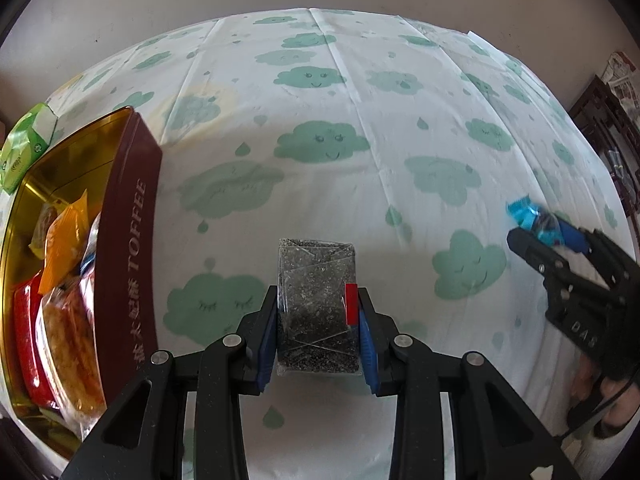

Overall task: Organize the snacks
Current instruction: 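Carry the grey block into the tin and open the left tool while the right tool holds the teal candy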

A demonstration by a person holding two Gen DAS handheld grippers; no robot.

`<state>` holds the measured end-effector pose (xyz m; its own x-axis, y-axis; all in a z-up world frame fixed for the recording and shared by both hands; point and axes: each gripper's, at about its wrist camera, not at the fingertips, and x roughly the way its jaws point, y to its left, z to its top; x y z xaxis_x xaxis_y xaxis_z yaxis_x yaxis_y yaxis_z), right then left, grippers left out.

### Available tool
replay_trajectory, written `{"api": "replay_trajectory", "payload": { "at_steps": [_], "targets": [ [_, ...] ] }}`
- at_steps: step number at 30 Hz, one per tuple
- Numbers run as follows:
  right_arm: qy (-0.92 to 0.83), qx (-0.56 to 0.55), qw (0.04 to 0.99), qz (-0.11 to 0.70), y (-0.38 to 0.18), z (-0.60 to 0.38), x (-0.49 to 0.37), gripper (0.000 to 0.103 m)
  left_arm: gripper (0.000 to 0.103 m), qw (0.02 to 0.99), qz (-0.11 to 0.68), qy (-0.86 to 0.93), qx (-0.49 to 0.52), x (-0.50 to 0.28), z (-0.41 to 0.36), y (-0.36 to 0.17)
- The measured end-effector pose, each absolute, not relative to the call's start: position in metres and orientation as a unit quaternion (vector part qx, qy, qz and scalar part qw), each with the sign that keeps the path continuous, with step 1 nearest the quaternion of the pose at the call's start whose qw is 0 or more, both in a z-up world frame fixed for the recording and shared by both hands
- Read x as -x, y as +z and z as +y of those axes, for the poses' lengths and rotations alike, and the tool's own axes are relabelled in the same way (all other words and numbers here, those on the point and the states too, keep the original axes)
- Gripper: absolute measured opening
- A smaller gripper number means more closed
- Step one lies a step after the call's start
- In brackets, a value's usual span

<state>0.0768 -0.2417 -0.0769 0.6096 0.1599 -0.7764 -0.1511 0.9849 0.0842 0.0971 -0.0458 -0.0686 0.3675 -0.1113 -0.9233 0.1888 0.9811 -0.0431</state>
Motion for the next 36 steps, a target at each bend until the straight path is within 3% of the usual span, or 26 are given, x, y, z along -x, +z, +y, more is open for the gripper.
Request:
{"api": "replay_trajectory", "payload": {
  "at_steps": [11, 16, 19, 36],
  "targets": [
    [0.099, -0.067, 0.857, 0.502, -0.070, -0.257, -0.094, 0.060, 0.031, 0.829, 0.550, -0.093, -0.024, -0.092, -0.041, -0.068],
    [0.085, -0.065, 0.847, 0.520, -0.069, -0.260, -0.102, 0.054, 0.031, 0.831, 0.547, -0.097, -0.026, -0.090, -0.040, -0.068],
    [0.078, -0.070, 0.845, 0.524, -0.068, -0.263, -0.105, 0.046, 0.031, 0.832, 0.546, -0.099, -0.027, -0.090, -0.040, -0.068],
    [0.055, -0.041, 0.881, 0.468, -0.071, -0.254, -0.074, 0.042, 0.031, 0.836, 0.539, -0.101, -0.018, -0.088, -0.037, -0.067]
  ]
}}
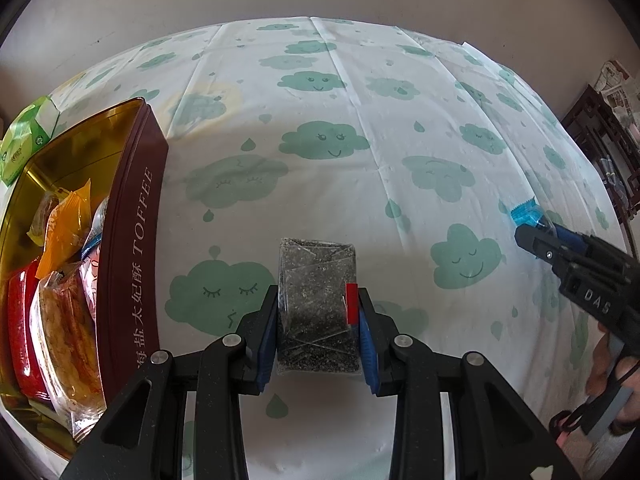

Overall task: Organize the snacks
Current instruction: 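Carry the grey block into the tin and open the left tool while the right tool holds the teal candy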

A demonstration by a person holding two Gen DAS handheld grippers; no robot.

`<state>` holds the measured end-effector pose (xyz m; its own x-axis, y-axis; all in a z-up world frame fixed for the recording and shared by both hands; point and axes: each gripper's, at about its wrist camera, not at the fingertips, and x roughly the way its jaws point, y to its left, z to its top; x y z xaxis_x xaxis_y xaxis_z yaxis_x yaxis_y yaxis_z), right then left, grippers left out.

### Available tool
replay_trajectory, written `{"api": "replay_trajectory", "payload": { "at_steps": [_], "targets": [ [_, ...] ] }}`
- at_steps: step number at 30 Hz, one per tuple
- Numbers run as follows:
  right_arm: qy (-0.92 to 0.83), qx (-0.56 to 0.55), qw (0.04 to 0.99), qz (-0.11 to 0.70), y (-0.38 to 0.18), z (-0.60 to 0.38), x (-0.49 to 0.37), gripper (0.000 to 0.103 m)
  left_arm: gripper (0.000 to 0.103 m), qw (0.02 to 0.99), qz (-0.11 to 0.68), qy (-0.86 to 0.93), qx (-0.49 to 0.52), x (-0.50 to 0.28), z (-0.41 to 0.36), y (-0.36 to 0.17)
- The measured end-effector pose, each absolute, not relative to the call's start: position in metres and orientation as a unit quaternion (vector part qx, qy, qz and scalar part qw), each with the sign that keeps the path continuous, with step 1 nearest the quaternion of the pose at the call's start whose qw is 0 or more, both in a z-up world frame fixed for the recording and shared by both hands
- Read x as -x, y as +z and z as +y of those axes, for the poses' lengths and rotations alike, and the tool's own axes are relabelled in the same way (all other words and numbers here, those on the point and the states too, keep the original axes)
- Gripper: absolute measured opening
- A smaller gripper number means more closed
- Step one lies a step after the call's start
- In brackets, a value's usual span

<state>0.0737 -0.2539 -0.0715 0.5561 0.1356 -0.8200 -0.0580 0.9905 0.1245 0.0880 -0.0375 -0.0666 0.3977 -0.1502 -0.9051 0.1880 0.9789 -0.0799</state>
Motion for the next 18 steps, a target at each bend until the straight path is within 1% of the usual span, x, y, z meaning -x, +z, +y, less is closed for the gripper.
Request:
{"api": "replay_trajectory", "payload": {
  "at_steps": [6, 18],
  "targets": [
    [0.034, -0.009, 0.898, 0.438, -0.074, -0.244, -0.063, 0.041, 0.031, 0.833, 0.542, -0.108, 0.001, -0.088, -0.032, -0.066],
    [0.016, 0.006, 0.904, 0.427, -0.077, -0.239, -0.062, 0.041, 0.031, 0.831, 0.544, -0.114, 0.009, -0.085, -0.032, -0.062]
  ]
}}
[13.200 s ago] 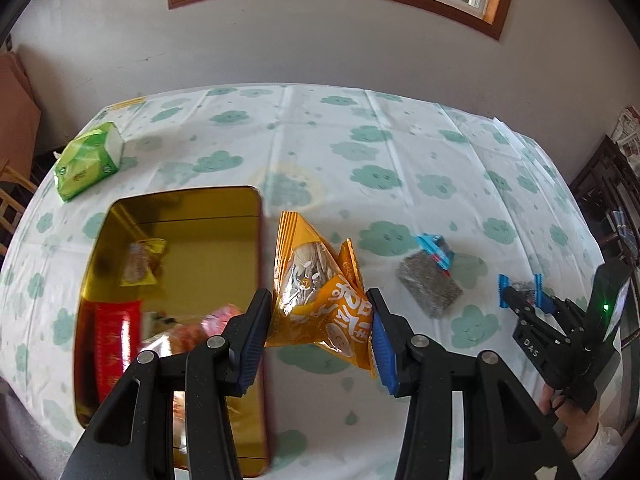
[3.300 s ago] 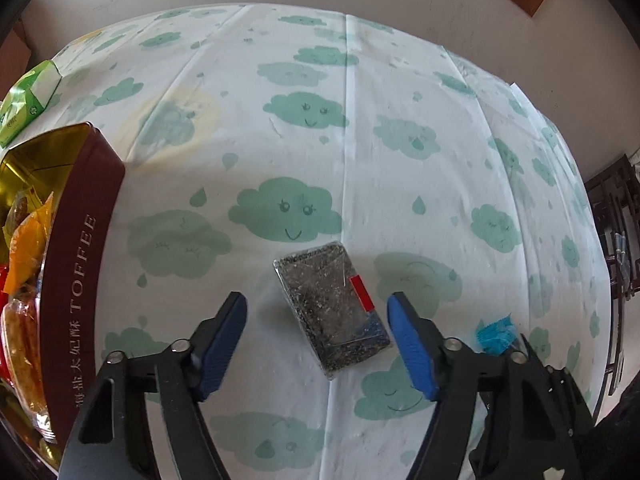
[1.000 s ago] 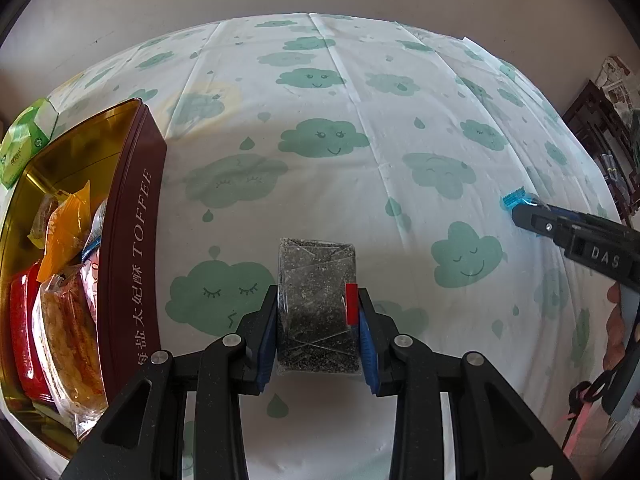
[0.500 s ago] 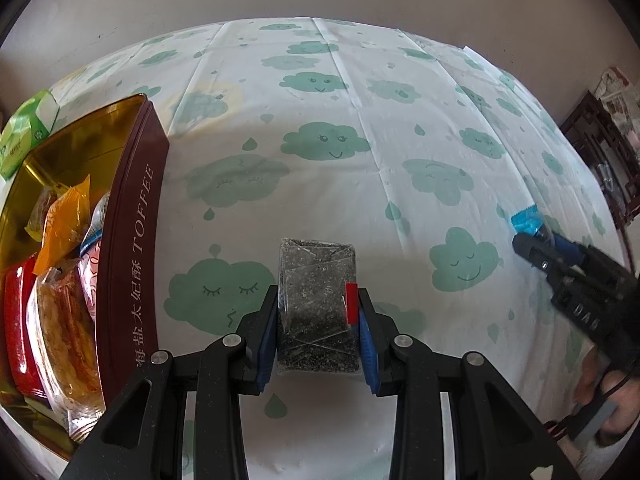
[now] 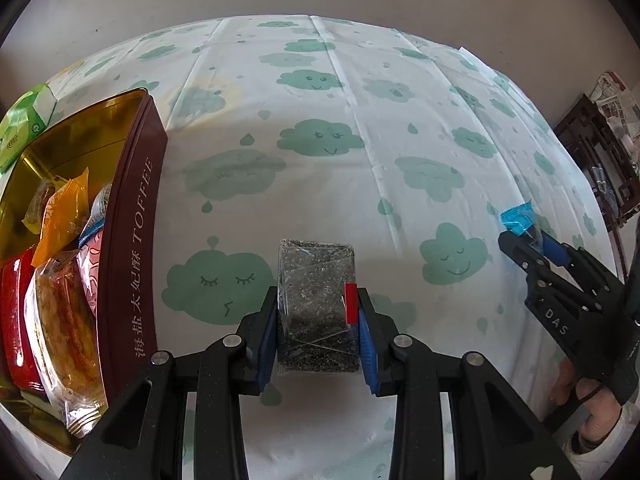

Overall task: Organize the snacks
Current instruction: 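Carry the grey block into the tin and open the left tool while the right tool holds the teal candy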

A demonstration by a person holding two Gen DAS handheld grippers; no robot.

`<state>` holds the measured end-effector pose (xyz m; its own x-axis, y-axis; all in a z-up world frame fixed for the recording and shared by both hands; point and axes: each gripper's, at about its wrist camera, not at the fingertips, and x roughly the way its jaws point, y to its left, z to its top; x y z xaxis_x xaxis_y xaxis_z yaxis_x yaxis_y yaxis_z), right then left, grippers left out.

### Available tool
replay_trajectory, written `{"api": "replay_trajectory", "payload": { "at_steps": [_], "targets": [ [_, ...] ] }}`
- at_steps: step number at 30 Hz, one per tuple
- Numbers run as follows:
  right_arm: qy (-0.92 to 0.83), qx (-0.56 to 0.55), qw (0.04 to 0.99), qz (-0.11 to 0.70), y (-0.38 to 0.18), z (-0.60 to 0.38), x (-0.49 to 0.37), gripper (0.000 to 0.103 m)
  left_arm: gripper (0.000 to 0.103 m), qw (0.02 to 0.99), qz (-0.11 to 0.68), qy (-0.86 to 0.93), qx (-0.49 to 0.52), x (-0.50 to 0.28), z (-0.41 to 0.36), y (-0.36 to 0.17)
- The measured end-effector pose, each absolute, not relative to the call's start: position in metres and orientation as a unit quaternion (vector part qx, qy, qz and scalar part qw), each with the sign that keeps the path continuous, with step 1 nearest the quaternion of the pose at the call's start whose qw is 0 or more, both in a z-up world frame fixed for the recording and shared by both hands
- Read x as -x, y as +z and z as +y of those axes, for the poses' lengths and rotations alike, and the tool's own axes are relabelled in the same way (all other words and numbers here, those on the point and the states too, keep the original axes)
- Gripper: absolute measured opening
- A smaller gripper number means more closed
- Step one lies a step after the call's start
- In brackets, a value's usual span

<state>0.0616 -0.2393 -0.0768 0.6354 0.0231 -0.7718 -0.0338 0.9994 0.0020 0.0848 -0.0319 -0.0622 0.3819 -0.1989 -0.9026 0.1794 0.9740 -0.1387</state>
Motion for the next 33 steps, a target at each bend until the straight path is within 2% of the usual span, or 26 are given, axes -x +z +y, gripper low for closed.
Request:
{"api": "replay_trajectory", "payload": {
  "at_steps": [23, 33],
  "targets": [
    [0.016, 0.008, 0.904, 0.427, -0.077, -0.238, -0.062, 0.042, 0.031, 0.844, 0.522, -0.119, 0.007, -0.076, -0.029, -0.030],
    [0.016, 0.008, 0.904, 0.427, -0.077, -0.239, -0.062, 0.042, 0.031, 0.867, 0.490, -0.092, 0.008, -0.074, 0.007, 0.006]
  ]
}}
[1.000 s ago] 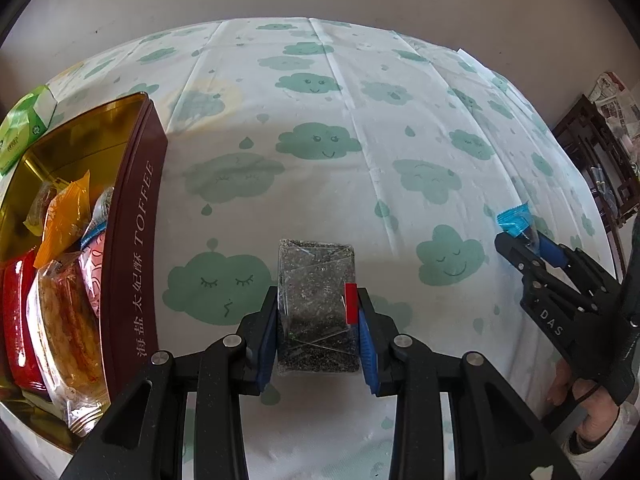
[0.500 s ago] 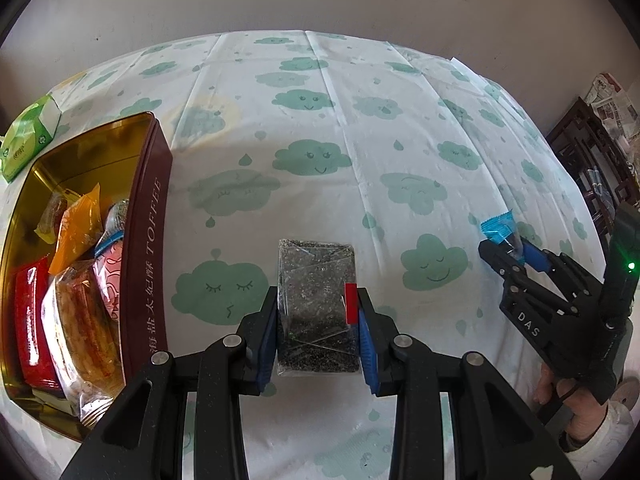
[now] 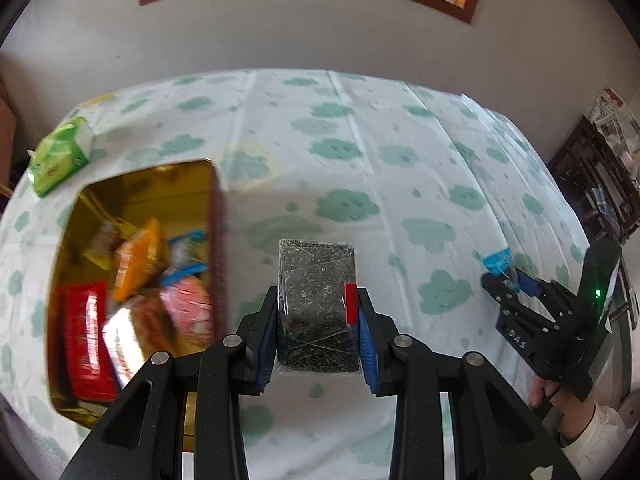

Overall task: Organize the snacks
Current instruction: 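Carry the grey block into the tin and open the left tool while the right tool holds the teal candy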

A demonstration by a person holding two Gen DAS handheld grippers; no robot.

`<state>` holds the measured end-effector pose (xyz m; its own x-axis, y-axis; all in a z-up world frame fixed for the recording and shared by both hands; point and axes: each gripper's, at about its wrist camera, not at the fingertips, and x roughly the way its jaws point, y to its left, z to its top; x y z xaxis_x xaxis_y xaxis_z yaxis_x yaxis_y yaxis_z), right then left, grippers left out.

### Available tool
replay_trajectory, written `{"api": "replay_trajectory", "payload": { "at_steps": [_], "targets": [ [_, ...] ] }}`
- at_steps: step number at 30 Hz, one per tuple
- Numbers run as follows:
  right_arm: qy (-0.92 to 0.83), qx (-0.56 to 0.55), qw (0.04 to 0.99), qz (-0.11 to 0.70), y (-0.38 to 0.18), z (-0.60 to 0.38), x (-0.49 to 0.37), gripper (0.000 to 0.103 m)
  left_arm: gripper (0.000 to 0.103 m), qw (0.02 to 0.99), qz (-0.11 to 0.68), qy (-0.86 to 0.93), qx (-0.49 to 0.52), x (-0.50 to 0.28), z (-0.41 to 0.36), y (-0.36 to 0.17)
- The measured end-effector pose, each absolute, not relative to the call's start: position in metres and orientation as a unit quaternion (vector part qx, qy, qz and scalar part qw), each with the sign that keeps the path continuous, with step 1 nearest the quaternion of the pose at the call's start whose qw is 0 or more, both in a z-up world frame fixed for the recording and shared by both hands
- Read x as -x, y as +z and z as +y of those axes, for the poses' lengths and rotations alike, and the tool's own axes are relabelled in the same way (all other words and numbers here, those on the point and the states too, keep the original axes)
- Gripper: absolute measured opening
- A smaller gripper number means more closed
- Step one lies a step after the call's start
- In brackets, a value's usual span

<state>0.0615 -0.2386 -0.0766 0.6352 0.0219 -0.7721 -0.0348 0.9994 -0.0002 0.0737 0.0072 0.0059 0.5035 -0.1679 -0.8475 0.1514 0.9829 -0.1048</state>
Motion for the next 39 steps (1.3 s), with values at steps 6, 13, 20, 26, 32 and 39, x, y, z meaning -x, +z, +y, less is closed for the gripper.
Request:
{"api": "replay_trajectory", "payload": {
  "at_steps": [6, 13, 20, 26, 32, 39],
  "targets": [
    [0.016, 0.008, 0.904, 0.427, -0.077, -0.239, -0.061, 0.042, 0.031, 0.876, 0.480, -0.054, 0.012, -0.071, 0.050, 0.017],
    [0.016, 0.008, 0.904, 0.427, -0.076, -0.239, -0.061, 0.042, 0.031, 0.876, 0.481, -0.007, 0.012, -0.065, 0.101, 0.017],
    [0.015, 0.008, 0.904, 0.427, -0.077, -0.239, -0.062, 0.042, 0.031, 0.871, 0.490, 0.025, 0.009, -0.063, 0.138, 0.007],
    [0.015, 0.008, 0.904, 0.427, -0.077, -0.239, -0.062, 0.042, 0.031, 0.865, 0.501, 0.038, 0.013, -0.063, 0.153, -0.007],
    [0.015, 0.008, 0.904, 0.427, -0.076, -0.239, -0.062, 0.042, 0.031, 0.859, 0.510, 0.044, 0.011, -0.062, 0.161, -0.017],
    [0.015, 0.008, 0.904, 0.427, -0.076, -0.238, -0.062, 0.042, 0.031, 0.852, 0.522, 0.051, 0.004, -0.063, 0.166, -0.027]
  ]
}}
